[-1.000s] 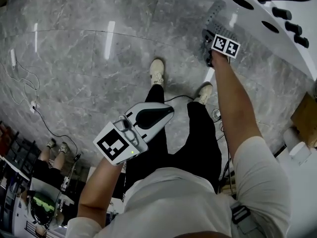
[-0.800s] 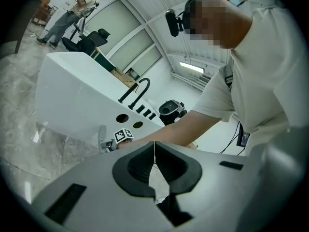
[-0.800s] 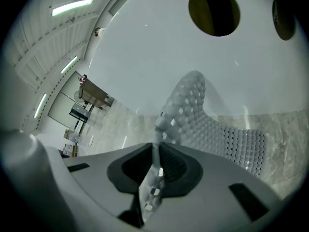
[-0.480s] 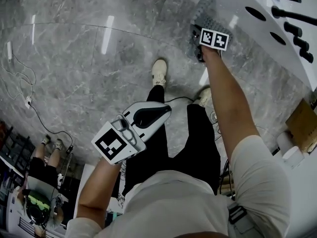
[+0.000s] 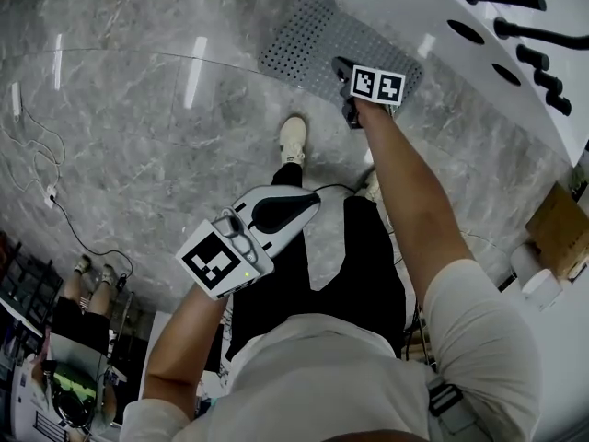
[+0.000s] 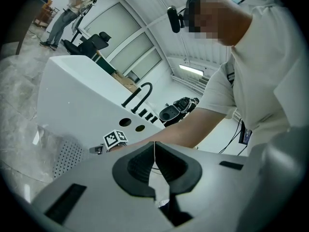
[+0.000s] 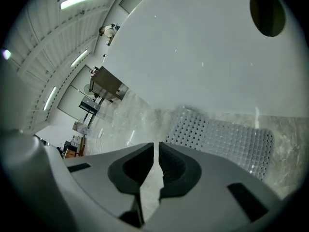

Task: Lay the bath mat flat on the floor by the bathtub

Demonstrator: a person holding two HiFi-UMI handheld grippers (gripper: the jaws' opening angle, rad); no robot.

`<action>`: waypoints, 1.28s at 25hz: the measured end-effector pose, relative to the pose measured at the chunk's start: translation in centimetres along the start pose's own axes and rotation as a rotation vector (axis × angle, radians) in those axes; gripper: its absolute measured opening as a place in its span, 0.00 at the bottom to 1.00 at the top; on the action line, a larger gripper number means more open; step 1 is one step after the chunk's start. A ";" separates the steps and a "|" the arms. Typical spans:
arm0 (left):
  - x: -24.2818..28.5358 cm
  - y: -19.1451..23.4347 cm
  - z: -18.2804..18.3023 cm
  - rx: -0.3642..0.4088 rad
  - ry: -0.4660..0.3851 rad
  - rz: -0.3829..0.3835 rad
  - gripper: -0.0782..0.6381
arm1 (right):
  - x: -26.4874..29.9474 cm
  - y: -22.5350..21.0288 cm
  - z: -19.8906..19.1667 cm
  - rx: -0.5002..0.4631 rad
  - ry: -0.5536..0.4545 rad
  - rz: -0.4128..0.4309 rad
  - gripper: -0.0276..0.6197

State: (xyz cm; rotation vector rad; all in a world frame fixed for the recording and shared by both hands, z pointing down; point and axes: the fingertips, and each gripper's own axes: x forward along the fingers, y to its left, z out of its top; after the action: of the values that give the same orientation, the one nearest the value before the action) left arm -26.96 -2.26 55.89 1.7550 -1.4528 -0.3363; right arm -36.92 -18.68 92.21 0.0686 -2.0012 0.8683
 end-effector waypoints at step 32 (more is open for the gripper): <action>1.8 -24.7 -4.2 0.518 0.243 -0.137 0.14 | -49.2 12.1 -23.0 -0.252 -0.127 0.048 0.05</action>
State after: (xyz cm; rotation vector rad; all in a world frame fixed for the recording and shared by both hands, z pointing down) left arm -6.55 -2.03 41.25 2.2207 -1.3193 0.2026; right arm 3.60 -9.60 55.13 -0.0699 -2.2250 0.6485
